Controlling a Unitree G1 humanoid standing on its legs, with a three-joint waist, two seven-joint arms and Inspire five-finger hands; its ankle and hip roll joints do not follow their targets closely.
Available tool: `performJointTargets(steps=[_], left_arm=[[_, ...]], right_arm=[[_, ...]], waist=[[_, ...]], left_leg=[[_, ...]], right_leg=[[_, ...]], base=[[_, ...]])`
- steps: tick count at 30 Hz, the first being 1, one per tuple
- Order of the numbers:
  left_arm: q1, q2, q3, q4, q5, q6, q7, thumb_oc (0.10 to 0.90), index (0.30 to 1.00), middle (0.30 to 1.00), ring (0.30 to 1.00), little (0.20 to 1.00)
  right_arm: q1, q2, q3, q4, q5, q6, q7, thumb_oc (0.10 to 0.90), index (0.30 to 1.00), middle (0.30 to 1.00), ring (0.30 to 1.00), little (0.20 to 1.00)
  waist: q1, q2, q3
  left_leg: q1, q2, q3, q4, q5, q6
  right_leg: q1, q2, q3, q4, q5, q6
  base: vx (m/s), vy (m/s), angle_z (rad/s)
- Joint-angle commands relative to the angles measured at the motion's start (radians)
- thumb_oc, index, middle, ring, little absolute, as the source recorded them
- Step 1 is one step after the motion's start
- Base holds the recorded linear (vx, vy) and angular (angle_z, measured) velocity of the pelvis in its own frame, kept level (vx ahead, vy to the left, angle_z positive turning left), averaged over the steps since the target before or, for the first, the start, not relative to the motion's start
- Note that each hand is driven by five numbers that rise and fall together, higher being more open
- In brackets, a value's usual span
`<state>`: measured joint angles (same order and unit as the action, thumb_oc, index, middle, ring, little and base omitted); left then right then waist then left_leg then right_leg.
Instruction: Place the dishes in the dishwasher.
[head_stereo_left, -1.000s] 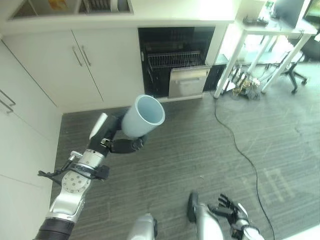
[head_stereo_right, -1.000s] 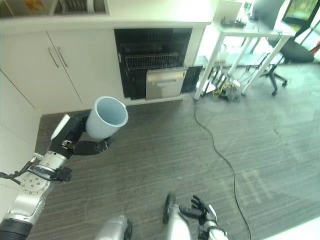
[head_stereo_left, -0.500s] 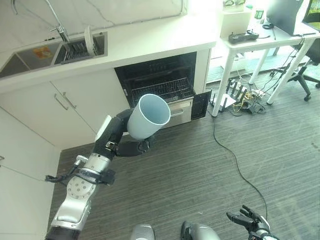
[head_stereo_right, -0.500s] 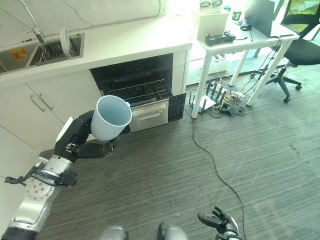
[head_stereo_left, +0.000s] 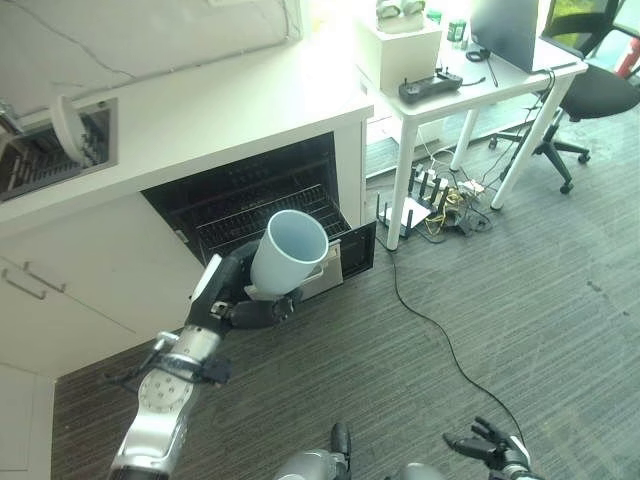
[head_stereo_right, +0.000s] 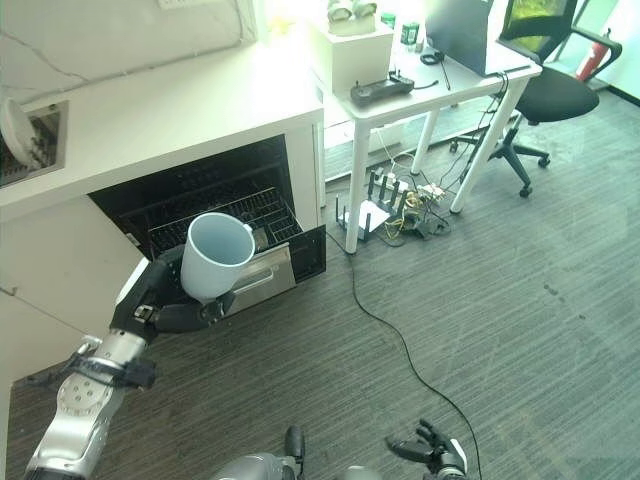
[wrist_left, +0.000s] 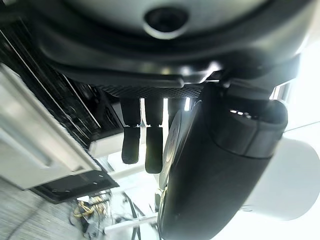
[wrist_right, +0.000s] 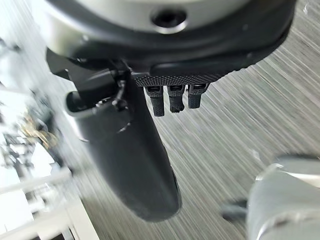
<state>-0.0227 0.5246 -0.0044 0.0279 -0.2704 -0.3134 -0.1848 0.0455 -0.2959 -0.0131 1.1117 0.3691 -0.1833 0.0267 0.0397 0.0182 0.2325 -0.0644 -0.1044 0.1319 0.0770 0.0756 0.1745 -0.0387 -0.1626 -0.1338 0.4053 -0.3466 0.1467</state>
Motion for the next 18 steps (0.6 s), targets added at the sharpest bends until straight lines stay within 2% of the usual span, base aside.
performJointTargets(steps=[1,3,4,5,6,7,8,9,11,12,14,15,17,18], left_arm=[[-0.045,0.042,0.092,-0.124,-0.064,-0.137,0.033,0.4,0.3,0.3,0.3,0.3],[-0.056,0.054,0.089,-0.122,-0.07,-0.131,0.017,0.4,0.3,0.3,0.3,0.3],[-0.063,0.058,0.084,-0.123,-0.069,-0.128,0.013,0.4,0.3,0.3,0.3,0.3],[-0.075,0.062,0.073,-0.124,-0.061,-0.119,0.011,0.4,0.3,0.3,0.3,0.3],[-0.08,0.066,0.057,-0.12,-0.05,-0.112,0.027,0.4,0.3,0.3,0.3,0.3],[-0.082,0.067,0.054,-0.119,-0.049,-0.111,0.031,0.4,0.3,0.3,0.3,0.3],[-0.081,0.066,0.036,-0.109,-0.036,-0.116,0.059,0.4,0.3,0.3,0.3,0.3],[-0.081,0.065,0.029,-0.105,-0.029,-0.123,0.076,0.4,0.3,0.3,0.3,0.3],[-0.091,0.069,0.018,-0.108,-0.015,-0.122,0.101,0.4,0.3,0.3,0.3,0.3],[-0.12,0.075,0.007,-0.106,-0.011,-0.099,0.116,0.4,0.3,0.3,0.3,0.3],[-0.142,0.083,0.0,-0.101,-0.004,-0.076,0.151,0.4,0.3,0.3,0.3,0.3],[-0.142,0.092,0.006,-0.099,-0.01,-0.071,0.16,0.4,0.3,0.3,0.3,0.3],[-0.125,0.1,0.03,-0.095,-0.018,-0.075,0.159,0.4,0.3,0.3,0.3,0.3],[-0.113,0.095,0.033,-0.1,-0.028,-0.073,0.156,0.4,0.3,0.3,0.3,0.3]], right_arm=[[0.006,-0.01,0.043,-0.015,-0.011,-0.035,0.006,0.8,0.9,0.9,0.9,0.9],[0.008,0.005,0.035,-0.011,0.017,-0.042,0.01,0.8,0.9,0.9,0.9,0.9],[0.008,0.013,0.032,-0.014,0.021,-0.047,0.014,0.8,0.9,0.9,0.9,0.9],[0.012,0.024,0.029,-0.02,0.028,-0.056,0.021,0.8,0.9,0.9,0.9,0.9],[0.015,0.03,0.029,-0.025,0.031,-0.06,0.028,0.8,0.9,0.9,0.9,0.9],[0.015,0.031,0.03,-0.025,0.031,-0.062,0.03,0.8,0.9,0.9,0.9,0.9],[0.01,0.03,0.041,-0.022,0.026,-0.067,0.04,0.8,0.9,0.9,0.9,0.9],[0.006,0.029,0.052,-0.019,0.026,-0.073,0.043,0.8,0.9,0.9,0.9,0.9],[0.001,0.016,0.062,-0.032,0.043,-0.056,0.037,0.8,0.9,0.9,0.9,0.9],[-0.003,0.0,0.063,-0.025,0.065,-0.044,0.037,0.8,0.9,0.9,0.9,0.9],[-0.011,-0.006,0.058,0.006,0.045,-0.05,0.047,0.8,0.9,0.9,0.9,0.9],[-0.02,-0.005,0.056,0.021,0.027,-0.054,0.052,0.8,0.9,0.9,0.9,0.9],[-0.025,-0.003,0.066,0.029,0.006,-0.053,0.062,0.8,0.9,0.9,0.9,0.9],[-0.019,0.005,0.08,0.027,0.02,-0.046,0.038,0.8,0.9,0.9,0.9,0.9]], waist=[[0.032,0.029,-0.048],[0.037,0.025,-0.054],[0.036,0.027,-0.056],[0.031,0.027,-0.05],[0.02,0.034,-0.04],[0.019,0.034,-0.038],[0.003,0.044,-0.025],[-0.007,0.047,-0.019],[-0.033,0.044,-0.009],[-0.056,0.016,0.003],[-0.066,0.0,0.002],[-0.064,-0.002,0.001],[-0.053,-0.007,-0.014],[-0.047,-0.008,-0.029]], left_leg=[[-0.126,0.115,-0.059,0.223,-0.206,-0.177],[-0.117,0.104,-0.073,0.223,-0.222,-0.157],[-0.109,0.099,-0.077,0.223,-0.234,-0.14],[-0.09,0.08,-0.078,0.223,-0.254,-0.108],[-0.067,0.065,-0.091,0.223,-0.272,-0.083],[-0.064,0.061,-0.092,0.223,-0.274,-0.08],[-0.04,0.059,-0.115,0.223,-0.288,-0.069],[-0.032,0.059,-0.123,0.223,-0.295,-0.069],[-0.018,0.058,-0.155,0.223,-0.312,-0.079],[0.003,0.033,-0.193,0.223,-0.334,-0.092],[0.016,0.019,-0.221,0.223,-0.36,-0.099],[0.025,0.029,-0.216,0.223,-0.375,-0.103],[0.025,0.052,-0.198,0.223,-0.391,-0.12],[0.023,0.073,-0.211,0.223,-0.383,-0.138]], right_leg=[[0.126,0.076,-0.083,-0.105,0.081,-0.072],[0.145,0.068,-0.097,-0.105,0.135,-0.051],[0.159,0.065,-0.107,-0.104,0.199,-0.032],[0.126,0.039,-0.111,0.026,0.269,-0.007],[0.069,0.04,-0.091,0.182,0.325,0.002],[0.056,0.04,-0.086,0.206,0.33,0.003],[-0.027,0.052,-0.059,0.299,0.341,-0.005],[-0.065,0.057,-0.054,0.272,0.32,-0.013],[-0.074,0.076,-0.031,0.059,0.294,-0.02],[-0.125,0.043,0.022,-0.105,0.272,-0.011],[-0.21,0.015,0.066,-0.105,0.287,0.02],[-0.232,0.005,0.051,-0.105,0.299,0.031],[-0.229,0.003,0.03,-0.105,0.288,0.026],[-0.195,0.024,0.044,-0.105,0.265,0.013]], base=[[0.14,0.093,0.65],[0.14,0.092,0.54],[0.18,0.175,0.43],[0.2,0.223,0.49],[0.16,0.189,0.79],[0.15,0.127,0.88],[0.13,0.018,0.82],[0.17,-0.058,0.28],[0.2,-0.256,0.17],[0.22,-0.359,0.2],[0.22,-0.297,0.75],[0.25,-0.271,0.75],[0.28,-0.344,0.15],[0.28,-0.378,0.03]])
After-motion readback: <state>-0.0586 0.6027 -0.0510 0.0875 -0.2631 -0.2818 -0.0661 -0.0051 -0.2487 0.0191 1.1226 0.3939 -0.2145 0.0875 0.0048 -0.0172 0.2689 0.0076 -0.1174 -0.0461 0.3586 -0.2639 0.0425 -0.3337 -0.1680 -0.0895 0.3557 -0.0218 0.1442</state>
